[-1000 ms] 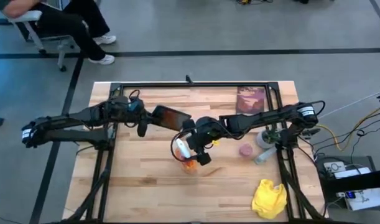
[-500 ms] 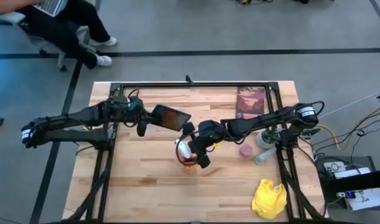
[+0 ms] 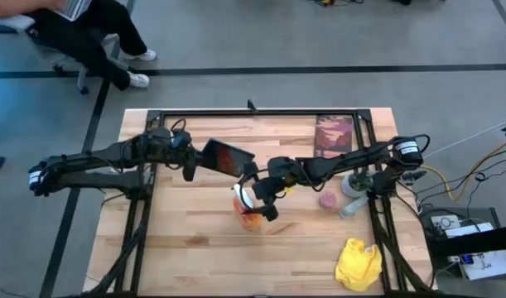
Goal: Apply microfiber cloth
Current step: Spray the front and back of the tablet with the spray cleaning bottle
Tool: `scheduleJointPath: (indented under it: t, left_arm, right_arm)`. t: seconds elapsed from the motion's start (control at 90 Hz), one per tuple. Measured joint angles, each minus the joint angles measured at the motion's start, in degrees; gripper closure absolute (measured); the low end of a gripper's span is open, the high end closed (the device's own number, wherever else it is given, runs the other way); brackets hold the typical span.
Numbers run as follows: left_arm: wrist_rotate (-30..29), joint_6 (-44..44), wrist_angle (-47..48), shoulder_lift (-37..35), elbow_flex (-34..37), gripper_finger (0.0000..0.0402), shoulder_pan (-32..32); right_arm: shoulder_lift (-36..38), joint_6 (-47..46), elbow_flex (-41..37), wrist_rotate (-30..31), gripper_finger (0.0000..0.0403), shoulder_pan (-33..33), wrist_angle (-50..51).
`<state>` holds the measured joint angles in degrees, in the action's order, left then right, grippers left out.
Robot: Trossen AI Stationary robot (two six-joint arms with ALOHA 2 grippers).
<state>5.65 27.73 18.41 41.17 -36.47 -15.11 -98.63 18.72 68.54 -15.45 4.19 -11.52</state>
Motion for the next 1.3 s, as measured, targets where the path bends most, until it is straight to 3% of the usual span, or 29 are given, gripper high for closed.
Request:
scheduleJointPath:
  t: [0.544, 0.722, 0.9, 1.044, 1.3]
  left_arm:
    - [-0.11, 2.61, 3.39, -0.19, -3.23, 0.0390, 0.01]
    - [-0.18, 1.56, 3.31, 0.16, -3.23, 0.0390, 0.02]
    - [-0.20, 0.35, 3.30, 0.36, -3.21, 0.0390, 0.02]
    - [-0.17, 0.09, 3.63, 0.36, -3.19, 0.0390, 0.02]
    - [-0.15, -0.04, 3.68, 0.41, -3.16, 0.0390, 0.04]
  right_arm:
    - [-0.07, -2.72, 0.55, 1.04, 0.0027, 0.04, 0.10]
    - [-0.07, -10.06, 1.04, 1.07, 0.0027, 0.02, 0.61]
    - [-0.07, -9.97, 0.79, 0.47, 0.0027, -0.11, 0.33]
    - [-0.07, -9.85, -0.18, -3.00, 0.0027, -0.74, -4.36]
    - [-0.07, -10.57, -5.71, -2.95, 0.0027, -1.97, -14.50]
